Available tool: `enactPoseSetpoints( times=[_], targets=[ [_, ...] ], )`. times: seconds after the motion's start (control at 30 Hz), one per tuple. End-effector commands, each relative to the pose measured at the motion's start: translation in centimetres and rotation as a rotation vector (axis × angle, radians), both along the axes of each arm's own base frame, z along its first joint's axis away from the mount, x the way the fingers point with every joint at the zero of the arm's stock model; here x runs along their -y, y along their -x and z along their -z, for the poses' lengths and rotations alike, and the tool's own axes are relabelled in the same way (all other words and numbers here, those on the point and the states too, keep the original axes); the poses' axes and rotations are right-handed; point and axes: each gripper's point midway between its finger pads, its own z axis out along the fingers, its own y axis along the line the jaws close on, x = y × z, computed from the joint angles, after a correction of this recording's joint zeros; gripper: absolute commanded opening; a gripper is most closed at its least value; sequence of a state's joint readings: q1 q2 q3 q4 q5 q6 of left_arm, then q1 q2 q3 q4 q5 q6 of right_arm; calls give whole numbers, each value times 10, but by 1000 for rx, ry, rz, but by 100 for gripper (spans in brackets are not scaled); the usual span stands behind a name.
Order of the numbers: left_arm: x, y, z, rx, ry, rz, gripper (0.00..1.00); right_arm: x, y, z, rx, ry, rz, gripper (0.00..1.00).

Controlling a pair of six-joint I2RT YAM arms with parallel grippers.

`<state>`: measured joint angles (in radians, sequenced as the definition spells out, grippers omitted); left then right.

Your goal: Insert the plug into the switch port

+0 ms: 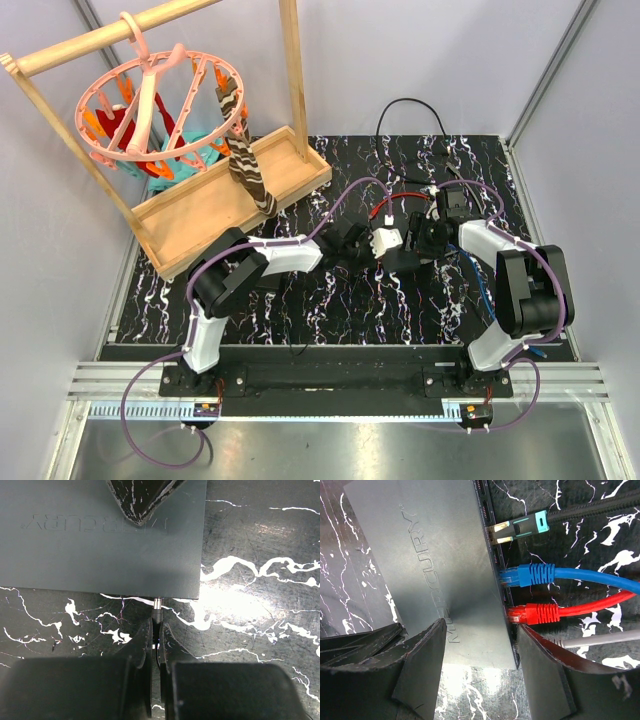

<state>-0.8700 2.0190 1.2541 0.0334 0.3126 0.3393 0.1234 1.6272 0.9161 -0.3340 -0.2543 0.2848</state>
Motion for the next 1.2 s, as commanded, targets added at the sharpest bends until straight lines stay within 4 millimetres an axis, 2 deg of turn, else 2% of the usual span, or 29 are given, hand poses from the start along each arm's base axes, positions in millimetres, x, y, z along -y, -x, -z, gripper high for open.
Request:
enactPoseSetpoints(
  times=[0.0,0.3,0.8,1.17],
  targets=[
    [17,-13,-40,83,101,-6,0,-3,-16,-12,56,-22,-9,67],
    [24,-13,-38,81,114,19,0,-11,-13,-10,41,-62,-47,67],
    [43,-12,-41,55,170,61,0,-36,-4,-13,19,-188,-165,60],
    [62,-20,-75,62,272,31,0,-54,5,-19,-12,-275,-200,55]
  ],
)
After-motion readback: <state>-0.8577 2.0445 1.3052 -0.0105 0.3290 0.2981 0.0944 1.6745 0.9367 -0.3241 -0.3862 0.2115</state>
